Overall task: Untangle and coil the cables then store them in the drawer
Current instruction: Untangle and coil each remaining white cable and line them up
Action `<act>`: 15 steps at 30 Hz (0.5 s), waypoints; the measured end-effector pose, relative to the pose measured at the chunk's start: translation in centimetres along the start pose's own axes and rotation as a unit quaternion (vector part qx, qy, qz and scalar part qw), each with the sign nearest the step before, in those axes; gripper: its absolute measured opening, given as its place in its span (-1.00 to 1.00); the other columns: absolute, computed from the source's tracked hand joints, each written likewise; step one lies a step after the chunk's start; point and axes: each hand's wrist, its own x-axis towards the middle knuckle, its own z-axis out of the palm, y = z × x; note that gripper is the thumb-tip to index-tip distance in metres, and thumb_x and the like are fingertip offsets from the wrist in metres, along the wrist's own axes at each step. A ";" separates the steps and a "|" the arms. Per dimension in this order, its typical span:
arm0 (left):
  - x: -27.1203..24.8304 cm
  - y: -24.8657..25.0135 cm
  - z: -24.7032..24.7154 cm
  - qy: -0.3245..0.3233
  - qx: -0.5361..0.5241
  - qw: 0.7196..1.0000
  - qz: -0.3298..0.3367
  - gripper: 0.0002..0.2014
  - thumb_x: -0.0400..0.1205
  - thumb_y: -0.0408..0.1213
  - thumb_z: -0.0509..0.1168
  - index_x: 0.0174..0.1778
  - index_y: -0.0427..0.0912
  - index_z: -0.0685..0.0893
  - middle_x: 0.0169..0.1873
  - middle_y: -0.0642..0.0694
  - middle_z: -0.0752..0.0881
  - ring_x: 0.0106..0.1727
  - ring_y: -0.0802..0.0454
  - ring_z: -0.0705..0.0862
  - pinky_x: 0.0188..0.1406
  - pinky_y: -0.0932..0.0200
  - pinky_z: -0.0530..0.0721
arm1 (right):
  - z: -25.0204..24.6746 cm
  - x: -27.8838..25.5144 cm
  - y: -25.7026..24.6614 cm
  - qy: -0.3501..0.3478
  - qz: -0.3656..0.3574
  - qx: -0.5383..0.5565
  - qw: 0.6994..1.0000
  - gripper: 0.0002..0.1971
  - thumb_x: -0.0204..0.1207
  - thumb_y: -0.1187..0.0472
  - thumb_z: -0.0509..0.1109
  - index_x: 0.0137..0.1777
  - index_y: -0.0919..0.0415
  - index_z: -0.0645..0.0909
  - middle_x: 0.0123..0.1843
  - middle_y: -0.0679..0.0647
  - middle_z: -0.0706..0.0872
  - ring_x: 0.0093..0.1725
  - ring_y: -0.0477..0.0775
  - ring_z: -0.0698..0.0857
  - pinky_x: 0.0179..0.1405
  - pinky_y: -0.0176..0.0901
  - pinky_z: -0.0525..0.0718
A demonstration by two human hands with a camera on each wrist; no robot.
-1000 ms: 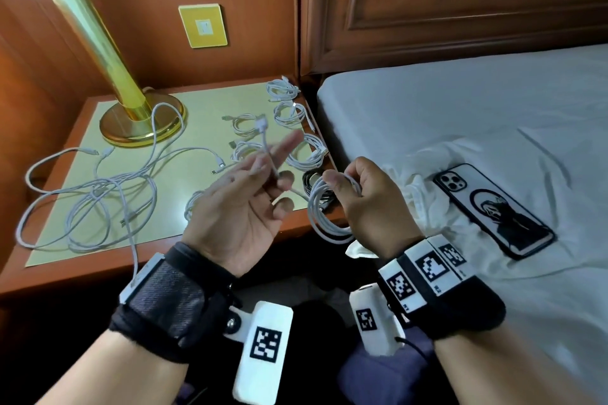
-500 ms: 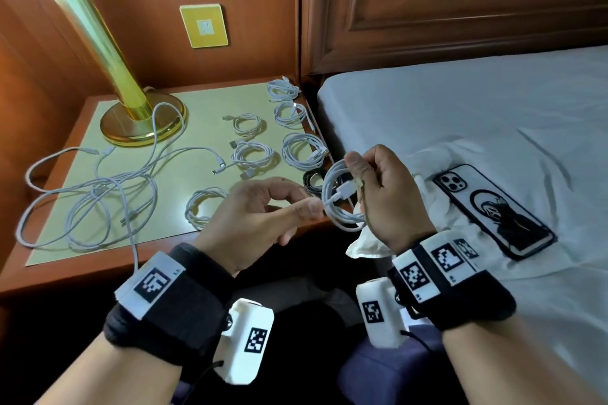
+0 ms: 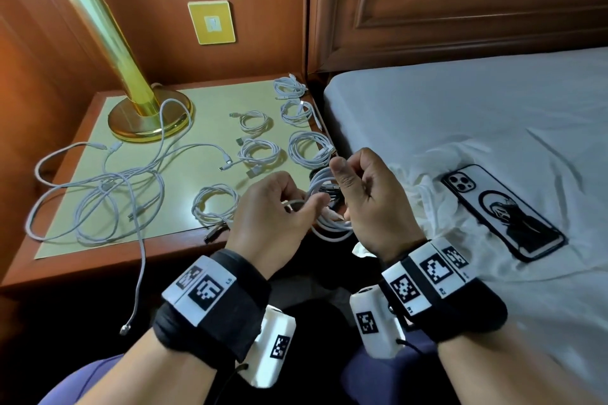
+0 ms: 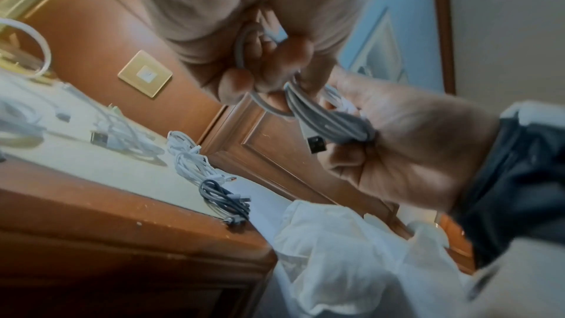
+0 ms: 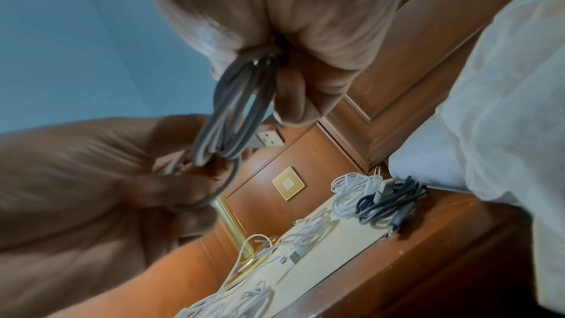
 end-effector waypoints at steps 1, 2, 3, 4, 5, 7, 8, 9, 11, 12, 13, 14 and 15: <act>0.0 0.0 0.1 0.007 0.016 1.000 -0.001 -0.62 0.47 0.07 0.56 -0.26 -0.08 0.54 -0.31 0.04 0.77 -0.27 0.06 0.70 -0.28 0.10 0.64 | 0.0 0.0 0.0 0.002 0.004 0.003 1.000 -0.50 0.54 -0.22 0.26 -0.09 0.30 0.49 -0.40 0.34 0.56 -0.48 -0.01 0.55 -0.55 -0.46 0.50; 0.0 0.0 0.2 0.002 0.006 1.000 -0.001 -0.63 0.46 0.08 0.57 -0.13 0.00 0.55 -0.28 0.04 0.75 -0.25 0.09 0.70 -0.25 0.12 0.66 | 0.0 -0.1 0.0 0.002 0.009 0.006 1.000 -0.49 0.52 -0.25 0.27 -0.09 0.28 0.49 -0.40 0.34 0.56 -0.50 -0.02 0.55 -0.54 -0.42 0.51; 0.0 0.1 0.1 -0.015 -0.018 1.000 -0.009 -0.59 0.45 0.07 0.58 0.02 0.08 0.52 -0.25 0.05 0.74 -0.25 0.14 0.70 -0.22 0.16 0.68 | 0.0 -0.2 0.0 0.000 0.015 0.009 1.000 -0.48 0.50 -0.28 0.27 -0.10 0.27 0.48 -0.43 0.31 0.54 -0.51 -0.02 0.55 -0.53 -0.37 0.52; 0.0 0.1 0.0 -0.036 -0.038 0.999 -0.015 -0.53 0.45 0.04 0.60 0.13 0.17 0.49 -0.24 0.06 0.74 -0.26 0.20 0.69 -0.21 0.24 0.68 | 0.0 -0.2 0.0 -0.004 0.021 0.012 1.000 -0.46 0.48 -0.30 0.27 -0.10 0.27 0.48 -0.45 0.26 0.51 -0.52 -0.02 0.54 -0.53 -0.33 0.53; 0.0 0.1 -0.1 -0.059 -0.039 0.997 -0.016 -0.51 0.47 0.03 0.60 0.19 0.21 0.48 -0.26 0.08 0.73 -0.28 0.24 0.68 -0.24 0.30 0.64 | -0.1 -0.3 0.0 -0.010 0.028 0.016 0.999 -0.45 0.46 -0.31 0.28 -0.10 0.27 0.47 -0.45 0.20 0.50 -0.51 -0.02 0.53 -0.52 -0.30 0.54; 0.2 0.3 -0.3 -0.083 0.018 0.996 0.009 -0.67 0.51 0.05 0.55 0.04 0.19 0.56 -0.33 0.11 0.69 -0.32 0.28 0.63 -0.36 0.37 0.50 | 0.0 -0.3 0.0 -0.017 0.033 0.025 0.999 -0.45 0.44 -0.30 0.32 -0.11 0.27 0.47 -0.43 0.16 0.50 -0.50 0.00 0.52 -0.51 -0.27 0.55; 0.2 0.4 -0.4 -0.081 0.052 0.995 0.023 -0.74 0.53 0.07 0.52 -0.11 0.13 0.56 -0.37 0.12 0.66 -0.35 0.27 0.60 -0.40 0.37 0.43 | 0.0 -0.3 0.0 -0.020 0.033 0.031 0.999 -0.46 0.42 -0.29 0.36 -0.12 0.26 0.47 -0.42 0.14 0.50 -0.49 -0.02 0.53 -0.50 -0.27 0.56; 0.2 0.4 -0.4 -0.073 0.076 0.994 0.030 -0.73 0.55 0.06 0.50 -0.21 0.08 0.53 -0.40 0.10 0.62 -0.37 0.23 0.57 -0.44 0.34 0.39 | 0.0 -0.4 -0.1 -0.024 0.031 0.034 0.999 -0.48 0.39 -0.28 0.41 -0.13 0.23 0.48 -0.41 0.14 0.53 -0.49 -0.03 0.56 -0.49 -0.29 0.57; 0.2 0.4 -0.3 -0.054 0.093 0.994 0.029 -0.72 0.61 -0.03 0.45 -0.26 0.01 0.48 -0.41 0.07 0.57 -0.40 0.18 0.51 -0.49 0.30 0.33 | 0.3 -0.5 -0.4 -0.033 0.026 0.030 0.999 -0.50 0.33 -0.28 0.47 -0.14 0.18 0.51 -0.34 0.18 0.63 -0.48 0.00 0.63 -0.50 -0.27 0.59; 0.2 0.3 -0.2 -0.049 0.095 0.994 0.024 -0.75 0.63 -0.09 0.41 -0.23 -0.05 0.49 -0.40 0.04 0.56 -0.39 0.16 0.50 -0.49 0.26 0.35 | 0.5 -0.6 -0.4 -0.037 0.023 0.026 0.999 -0.49 0.30 -0.30 0.48 -0.13 0.16 0.53 -0.31 0.19 0.66 -0.45 0.08 0.67 -0.50 -0.20 0.62; 0.2 0.2 -0.1 -0.045 0.095 0.994 0.018 -0.78 0.65 -0.14 0.38 -0.20 -0.10 0.49 -0.38 0.02 0.56 -0.38 0.11 0.50 -0.48 0.22 0.36 | 0.6 -0.8 -0.6 -0.040 0.019 0.023 0.999 -0.49 0.28 -0.33 0.49 -0.13 0.13 0.54 -0.30 0.18 0.67 -0.41 0.16 0.69 -0.47 -0.08 0.67; 0.2 0.1 0.1 -0.046 0.087 0.995 0.007 -0.81 0.66 -0.18 0.35 -0.17 -0.13 0.50 -0.37 -0.02 0.58 -0.37 0.07 0.52 -0.46 0.18 0.38 | 0.7 -0.8 -0.6 -0.041 0.016 0.022 0.999 -0.49 0.28 -0.35 0.49 -0.14 0.10 0.54 -0.30 0.16 0.67 -0.39 0.21 0.69 -0.44 0.00 0.70; 0.1 0.1 0.2 -0.046 0.054 0.997 -0.005 -0.86 0.67 -0.21 0.34 -0.14 -0.14 0.53 -0.37 -0.03 0.62 -0.37 0.04 0.55 -0.44 0.16 0.41 | 0.7 -0.8 -0.5 -0.042 0.014 0.023 0.999 -0.49 0.29 -0.36 0.49 -0.14 0.09 0.54 -0.32 0.15 0.66 -0.41 0.21 0.68 -0.44 0.01 0.70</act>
